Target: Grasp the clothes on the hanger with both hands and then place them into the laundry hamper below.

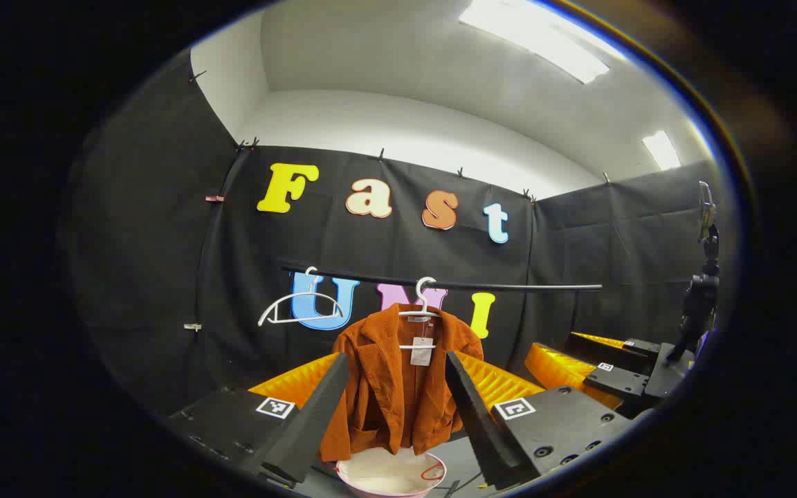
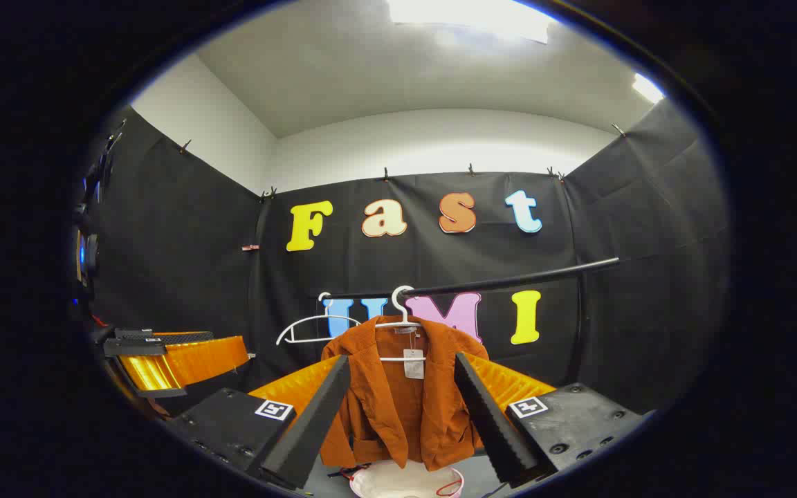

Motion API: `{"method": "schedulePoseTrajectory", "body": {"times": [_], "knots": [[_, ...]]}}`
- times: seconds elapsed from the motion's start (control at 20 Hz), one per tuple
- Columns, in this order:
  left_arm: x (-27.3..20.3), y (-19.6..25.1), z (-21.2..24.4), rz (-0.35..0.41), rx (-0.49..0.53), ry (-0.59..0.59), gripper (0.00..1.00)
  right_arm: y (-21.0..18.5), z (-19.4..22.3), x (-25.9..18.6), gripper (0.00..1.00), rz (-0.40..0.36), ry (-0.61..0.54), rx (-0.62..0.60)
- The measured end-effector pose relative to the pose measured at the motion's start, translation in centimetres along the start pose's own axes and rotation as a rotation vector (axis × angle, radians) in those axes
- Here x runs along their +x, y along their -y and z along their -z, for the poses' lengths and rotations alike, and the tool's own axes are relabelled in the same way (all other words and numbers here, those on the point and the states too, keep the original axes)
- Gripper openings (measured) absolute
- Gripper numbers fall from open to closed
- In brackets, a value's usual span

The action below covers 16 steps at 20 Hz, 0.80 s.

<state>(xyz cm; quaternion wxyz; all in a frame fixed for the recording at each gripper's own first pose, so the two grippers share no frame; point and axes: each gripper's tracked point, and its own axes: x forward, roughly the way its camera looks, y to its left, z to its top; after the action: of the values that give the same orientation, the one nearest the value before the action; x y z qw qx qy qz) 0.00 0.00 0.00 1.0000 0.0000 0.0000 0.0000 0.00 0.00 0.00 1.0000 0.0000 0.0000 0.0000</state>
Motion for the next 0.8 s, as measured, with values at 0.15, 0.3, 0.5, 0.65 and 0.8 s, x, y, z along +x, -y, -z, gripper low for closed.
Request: {"method": "schedulePoseTrajectory", "body": {"times": [0.15, 0.3, 0.5, 0.65, 0.8], "knots": [[0.2, 0.6, 0.1, 0.0, 0.001, 0.0, 0.89, 0.3, -0.1, -0.1, 0.97, -0.002, 0.001, -0.002], [0.1, 1.1, 0.0, 0.004, 0.006, 0.001, 0.89, 0.4, -0.4, -0.2, 0.97, -0.006, 0.005, 0.003], [-0.1, 1.5, 0.0, 0.016, 0.004, 0.003, 0.89, 0.7, -0.6, -0.6, 0.97, 0.001, 0.009, 0.005], [-0.3, 1.5, 0.0, 0.019, -0.001, 0.002, 0.89, 0.9, -0.6, -0.8, 0.97, 0.013, 0.003, 0.005], [-0.5, 1.4, -0.1, 0.019, -0.003, 0.003, 0.89, 0.9, -0.4, -1.0, 0.97, 0.018, -0.002, 0.004]]}}
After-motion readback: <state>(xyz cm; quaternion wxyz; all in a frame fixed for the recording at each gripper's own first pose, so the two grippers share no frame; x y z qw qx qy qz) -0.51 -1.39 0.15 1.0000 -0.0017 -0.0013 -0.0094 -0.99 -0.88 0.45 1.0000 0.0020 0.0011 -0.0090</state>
